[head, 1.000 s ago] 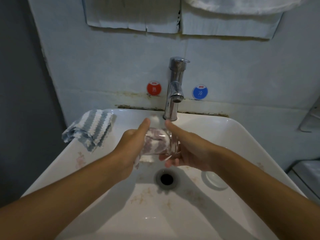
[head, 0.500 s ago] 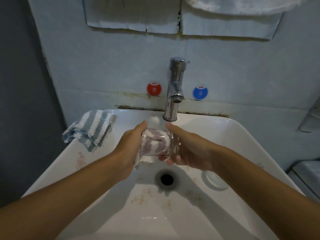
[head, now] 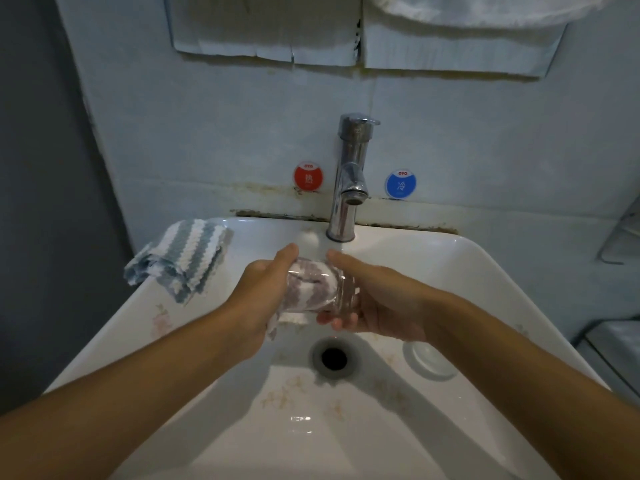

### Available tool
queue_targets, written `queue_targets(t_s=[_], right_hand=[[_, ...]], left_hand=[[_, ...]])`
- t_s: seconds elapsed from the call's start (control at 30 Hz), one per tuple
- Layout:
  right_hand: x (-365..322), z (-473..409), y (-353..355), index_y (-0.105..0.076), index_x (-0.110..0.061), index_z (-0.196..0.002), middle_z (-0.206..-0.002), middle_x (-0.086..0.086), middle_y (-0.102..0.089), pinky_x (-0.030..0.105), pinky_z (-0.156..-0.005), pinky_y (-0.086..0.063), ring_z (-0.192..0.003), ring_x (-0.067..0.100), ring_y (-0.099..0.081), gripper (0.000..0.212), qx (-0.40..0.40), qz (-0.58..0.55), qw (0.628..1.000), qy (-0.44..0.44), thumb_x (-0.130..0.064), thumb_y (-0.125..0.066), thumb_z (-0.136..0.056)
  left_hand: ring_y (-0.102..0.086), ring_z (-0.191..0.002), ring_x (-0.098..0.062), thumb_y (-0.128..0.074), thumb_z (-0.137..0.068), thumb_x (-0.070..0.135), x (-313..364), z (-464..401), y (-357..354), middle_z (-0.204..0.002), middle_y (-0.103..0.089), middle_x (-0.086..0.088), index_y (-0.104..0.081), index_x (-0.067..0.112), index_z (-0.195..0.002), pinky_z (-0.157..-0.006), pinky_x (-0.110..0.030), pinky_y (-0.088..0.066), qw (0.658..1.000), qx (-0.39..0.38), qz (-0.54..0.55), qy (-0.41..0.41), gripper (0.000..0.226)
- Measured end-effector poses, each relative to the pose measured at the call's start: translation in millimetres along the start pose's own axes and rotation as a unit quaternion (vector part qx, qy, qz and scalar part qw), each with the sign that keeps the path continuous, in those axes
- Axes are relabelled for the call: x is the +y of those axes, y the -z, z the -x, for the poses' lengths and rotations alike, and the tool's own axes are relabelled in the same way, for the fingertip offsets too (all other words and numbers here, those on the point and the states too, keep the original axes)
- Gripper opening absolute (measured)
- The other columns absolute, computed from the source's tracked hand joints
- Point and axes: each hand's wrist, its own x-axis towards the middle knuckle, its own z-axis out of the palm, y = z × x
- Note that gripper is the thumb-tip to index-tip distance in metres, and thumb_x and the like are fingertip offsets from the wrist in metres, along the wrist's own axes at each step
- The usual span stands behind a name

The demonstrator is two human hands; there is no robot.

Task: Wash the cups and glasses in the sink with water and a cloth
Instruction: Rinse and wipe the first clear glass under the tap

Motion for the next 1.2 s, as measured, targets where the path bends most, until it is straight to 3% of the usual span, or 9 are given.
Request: queue_targets(t_s=[0.13,0.2,0.23,0.3,0.4,0.53,0.77,1.0,1.2], right_hand=[[-5,2,4,-0.062,-0.008,-0.121,-0.112,0.018,-0.069,0.031,-0.075,-0.059,-0.088,0.028,-0.071,0.040,0.004,0.013,0.998,0.053,-0.027,-0.072,-0.088],[-7,3,5,-0.057,-0.012,-0.124,-0.119,0.018,-0.066,0.036,-0.078,-0.060,-0.095,0.033,-0.072,0.047,0.006,0.023,0.997,0.068,-0.015,-0.077,-0.081],[-8,3,6,-0.057,-0.012,-0.124,-0.121,0.018,-0.065,0.037,-0.079,-0.060,-0.097,0.035,-0.072,0.051,0.008,0.029,0.997,0.069,-0.013,-0.079,-0.078],[-9,5,7,-0.058,-0.010,-0.121,-0.119,0.020,-0.066,0.037,-0.077,-0.061,-0.096,0.037,-0.071,0.052,0.019,0.033,0.996,0.081,-0.015,-0.080,-0.075],[-8,5,10,-0.060,-0.004,-0.116,-0.111,0.025,-0.065,0.034,-0.072,-0.059,-0.086,0.035,-0.071,0.039,0.060,0.041,0.992,0.106,-0.024,-0.072,-0.085],[-8,4,15,-0.060,-0.007,-0.113,-0.097,0.018,-0.066,0.029,-0.062,-0.054,-0.070,0.024,-0.064,0.044,0.140,0.047,0.983,0.106,-0.042,-0.066,-0.087],[-11,9,18,-0.061,-0.012,-0.109,-0.093,0.014,-0.070,0.022,-0.054,-0.052,-0.064,0.020,-0.067,0.045,0.214,0.210,0.944,0.138,-0.041,-0.078,-0.080],[-8,8,9,-0.061,-0.012,-0.102,-0.086,0.014,-0.071,0.025,-0.056,-0.055,-0.060,0.020,-0.066,0.040,0.208,0.249,0.936,0.137,-0.039,-0.080,-0.079],[-7,6,6,-0.062,-0.013,-0.102,-0.088,0.013,-0.071,0.023,-0.054,-0.053,-0.061,0.020,-0.068,0.040,0.196,0.249,0.939,0.136,-0.043,-0.076,-0.080]], left_hand=[[-0.044,-0.038,-0.025,-0.037,-0.099,0.057,-1,-4,5,-0.080,-0.067,-0.026,-0.071,0.009,-0.108,-0.053,-0.032,-0.043,0.999,-0.038,0.014,0.015,0.060],[-0.066,-0.073,-0.035,-0.032,-0.101,0.055,0,-5,8,-0.099,-0.073,-0.019,-0.069,0.008,-0.117,-0.062,-0.036,-0.046,0.991,-0.090,0.083,0.056,0.062],[-0.068,-0.096,-0.032,-0.030,-0.102,0.054,1,-5,8,-0.108,-0.072,-0.018,-0.067,0.006,-0.122,-0.075,-0.037,-0.049,0.982,-0.108,0.133,0.080,0.064],[-0.064,-0.114,-0.026,-0.030,-0.102,0.053,6,-2,8,-0.118,-0.069,-0.017,-0.066,0.003,-0.121,-0.100,-0.036,-0.044,0.965,-0.136,0.201,0.102,0.064],[-0.071,-0.096,-0.023,-0.042,-0.100,0.044,15,-1,9,-0.108,-0.073,-0.016,-0.074,0.009,-0.092,-0.091,-0.035,-0.049,0.966,-0.107,0.222,0.075,0.048],[-0.071,-0.100,-0.024,-0.059,-0.091,0.051,18,-8,21,-0.106,-0.074,-0.011,-0.069,0.007,-0.114,-0.092,-0.037,-0.052,0.977,-0.013,0.211,0.038,0.051],[-0.069,-0.070,-0.018,-0.068,-0.090,0.018,15,1,26,-0.086,-0.072,-0.009,-0.066,0.008,-0.101,-0.060,-0.024,-0.050,0.982,0.087,0.165,-0.015,0.015],[-0.065,-0.060,-0.005,-0.072,-0.087,0.024,31,28,54,-0.072,-0.070,0.004,-0.068,0.017,-0.084,-0.054,-0.020,-0.045,0.982,0.120,-0.052,-0.135,0.009],[-0.056,-0.048,0.004,-0.074,-0.083,0.014,42,48,119,-0.055,-0.064,0.011,-0.065,0.016,-0.069,-0.046,-0.010,-0.041,0.942,0.171,-0.240,-0.159,0.016]])
